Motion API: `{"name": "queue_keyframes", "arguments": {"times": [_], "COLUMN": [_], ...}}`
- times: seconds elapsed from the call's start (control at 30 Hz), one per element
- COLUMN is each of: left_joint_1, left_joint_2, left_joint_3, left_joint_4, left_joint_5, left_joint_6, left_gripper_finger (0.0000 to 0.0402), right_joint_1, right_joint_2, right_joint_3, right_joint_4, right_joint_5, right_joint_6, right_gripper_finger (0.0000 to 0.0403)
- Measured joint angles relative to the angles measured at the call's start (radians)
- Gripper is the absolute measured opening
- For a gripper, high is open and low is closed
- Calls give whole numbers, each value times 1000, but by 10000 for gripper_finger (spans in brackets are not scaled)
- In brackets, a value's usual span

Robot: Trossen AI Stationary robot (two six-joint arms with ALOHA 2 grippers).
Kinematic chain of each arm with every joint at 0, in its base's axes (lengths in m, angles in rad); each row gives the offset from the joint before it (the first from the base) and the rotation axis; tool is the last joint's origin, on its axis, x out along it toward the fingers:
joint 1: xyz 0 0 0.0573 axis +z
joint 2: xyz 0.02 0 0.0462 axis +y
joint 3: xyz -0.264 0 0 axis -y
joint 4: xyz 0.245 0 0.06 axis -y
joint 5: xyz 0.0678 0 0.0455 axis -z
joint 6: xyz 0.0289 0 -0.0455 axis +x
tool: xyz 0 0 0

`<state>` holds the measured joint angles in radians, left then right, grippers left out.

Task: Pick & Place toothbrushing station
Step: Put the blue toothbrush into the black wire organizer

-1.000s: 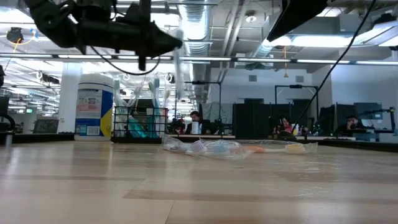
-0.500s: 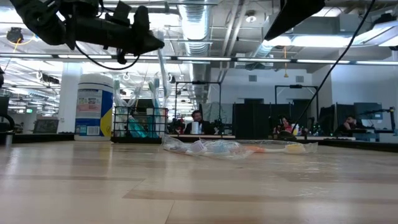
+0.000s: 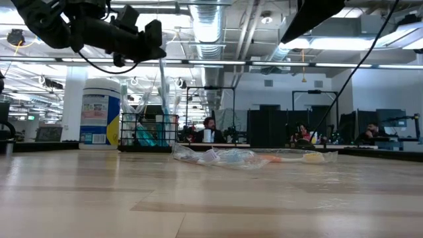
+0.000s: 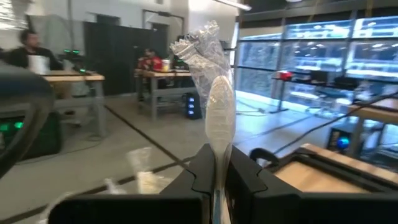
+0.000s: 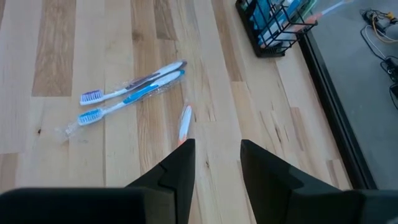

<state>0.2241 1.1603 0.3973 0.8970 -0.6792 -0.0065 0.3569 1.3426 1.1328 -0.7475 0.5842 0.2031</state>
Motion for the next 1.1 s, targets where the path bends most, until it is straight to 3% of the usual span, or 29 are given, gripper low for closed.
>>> {"name": "queue_keyframes", "arguments": {"times": [0.27,0.8,1.1], "left_joint_1": [7,108,138], "left_joint_2": [0,1,71], "left_joint_3": [0,1,2], "left_joint_4": [0,1,50], "left_joint_5": [-101,-56,-20], "left_joint_6": [36,10,-25], "left_gripper_finger": [6,6,6], "right_joint_1": [0,-3,-34], "right_joint_2": [0,0,0], "right_joint_3": [0,0,0], "right_joint_4": [0,0,0], "right_joint_5": [0,0,-2], "right_joint_6": [-1,-19,-24], "right_gripper_finger": [118,118,118]}}
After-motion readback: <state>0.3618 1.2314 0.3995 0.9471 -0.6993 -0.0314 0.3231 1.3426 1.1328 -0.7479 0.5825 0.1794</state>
